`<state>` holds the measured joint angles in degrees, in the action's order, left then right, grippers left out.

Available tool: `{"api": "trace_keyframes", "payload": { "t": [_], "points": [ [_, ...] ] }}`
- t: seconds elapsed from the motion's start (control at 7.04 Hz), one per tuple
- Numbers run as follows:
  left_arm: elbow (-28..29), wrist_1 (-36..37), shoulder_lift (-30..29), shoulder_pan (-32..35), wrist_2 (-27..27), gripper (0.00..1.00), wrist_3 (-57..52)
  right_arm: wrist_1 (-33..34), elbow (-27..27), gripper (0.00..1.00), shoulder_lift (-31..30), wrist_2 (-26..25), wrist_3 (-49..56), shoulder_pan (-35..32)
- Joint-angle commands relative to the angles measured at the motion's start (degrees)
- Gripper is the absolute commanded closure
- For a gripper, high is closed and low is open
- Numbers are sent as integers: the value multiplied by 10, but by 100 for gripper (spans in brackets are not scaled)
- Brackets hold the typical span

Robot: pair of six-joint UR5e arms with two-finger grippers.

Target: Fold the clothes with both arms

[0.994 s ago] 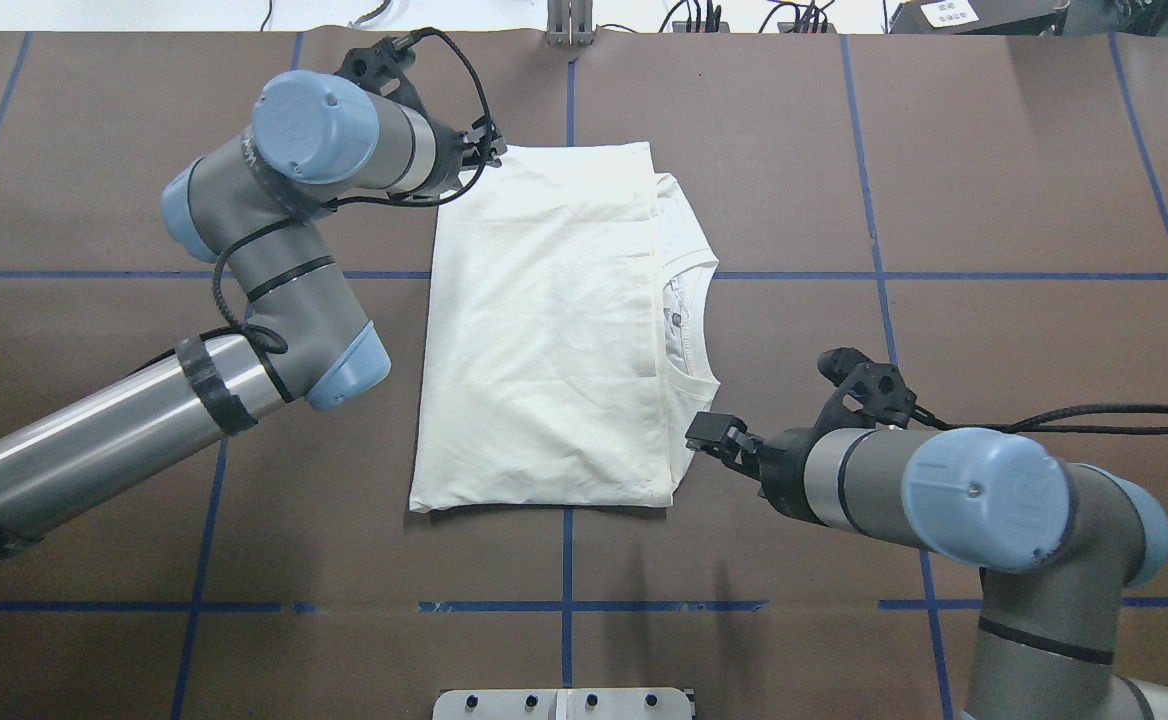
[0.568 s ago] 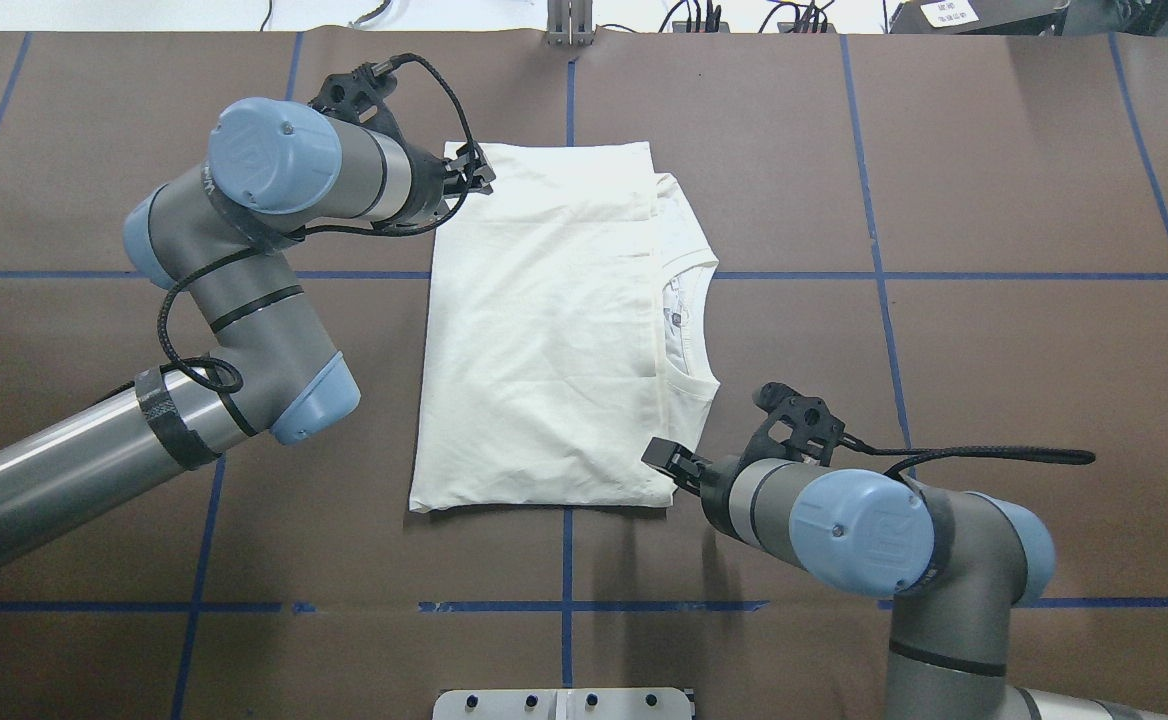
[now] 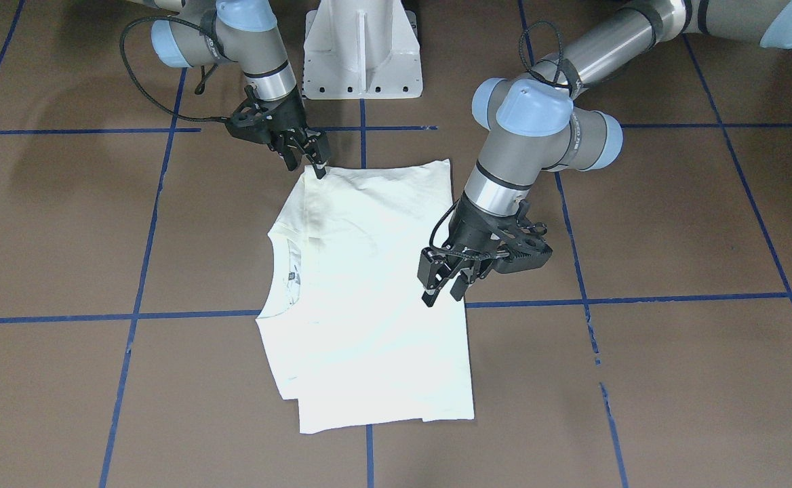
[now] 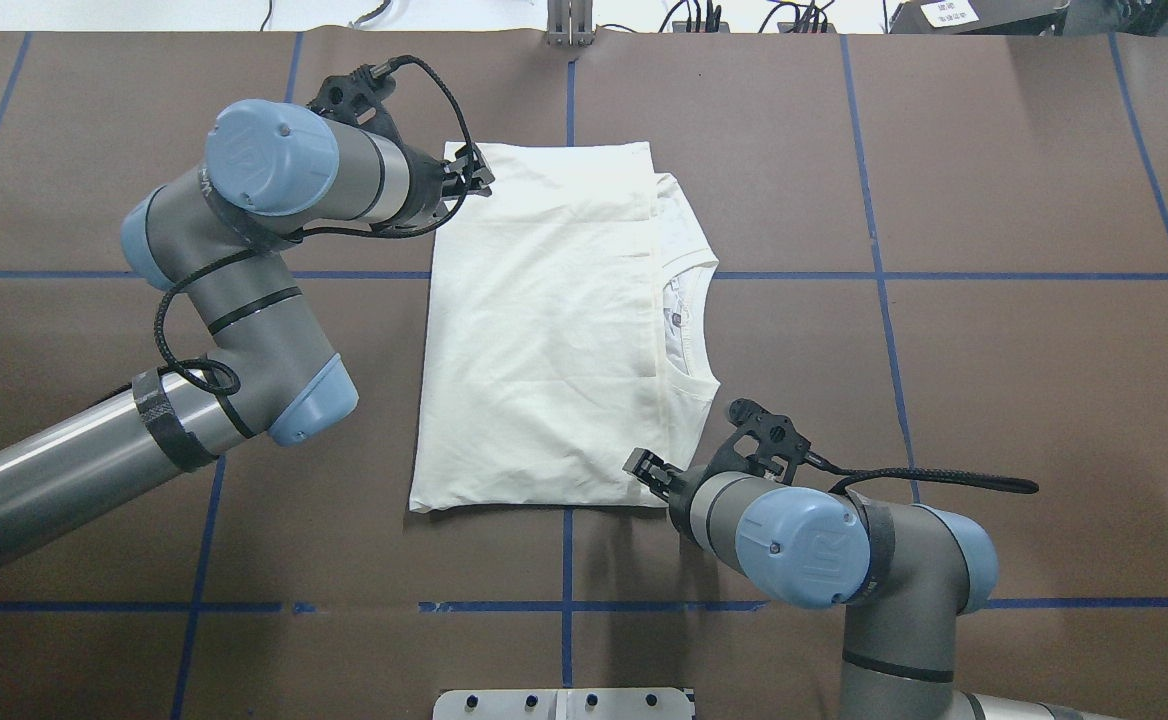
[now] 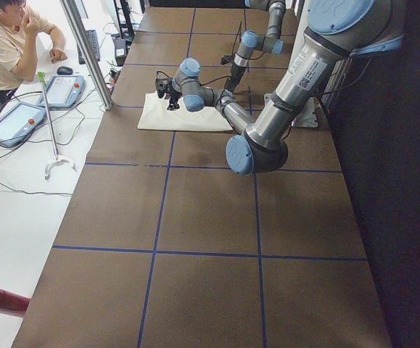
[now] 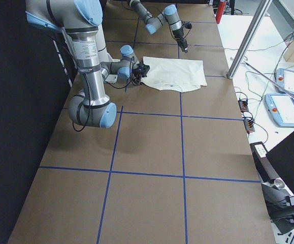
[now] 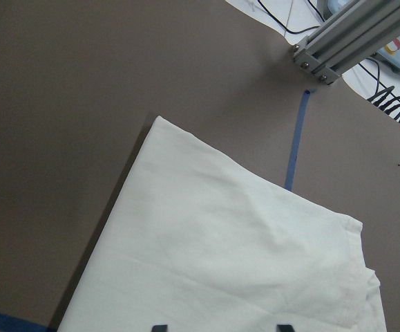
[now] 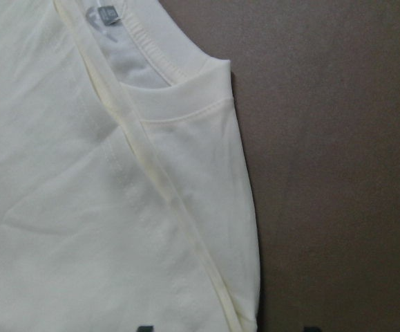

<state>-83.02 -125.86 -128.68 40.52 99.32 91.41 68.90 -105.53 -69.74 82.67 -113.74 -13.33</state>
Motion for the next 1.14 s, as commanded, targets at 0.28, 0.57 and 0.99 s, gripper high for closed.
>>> {"api": "trace_keyframes", "payload": {
  "t": [0.28,0.57,0.99],
  "points": [
    [0,-1,4,-1,0,39,-1,0,11,39,8,-7,-2,0],
    [0,0,4,0,0,39,-1,0,18,100,13,-7,-6,0],
    [-31,10,10,-5,1,39,4,0,-5,100,10,-6,-6,-6]
  ]
}}
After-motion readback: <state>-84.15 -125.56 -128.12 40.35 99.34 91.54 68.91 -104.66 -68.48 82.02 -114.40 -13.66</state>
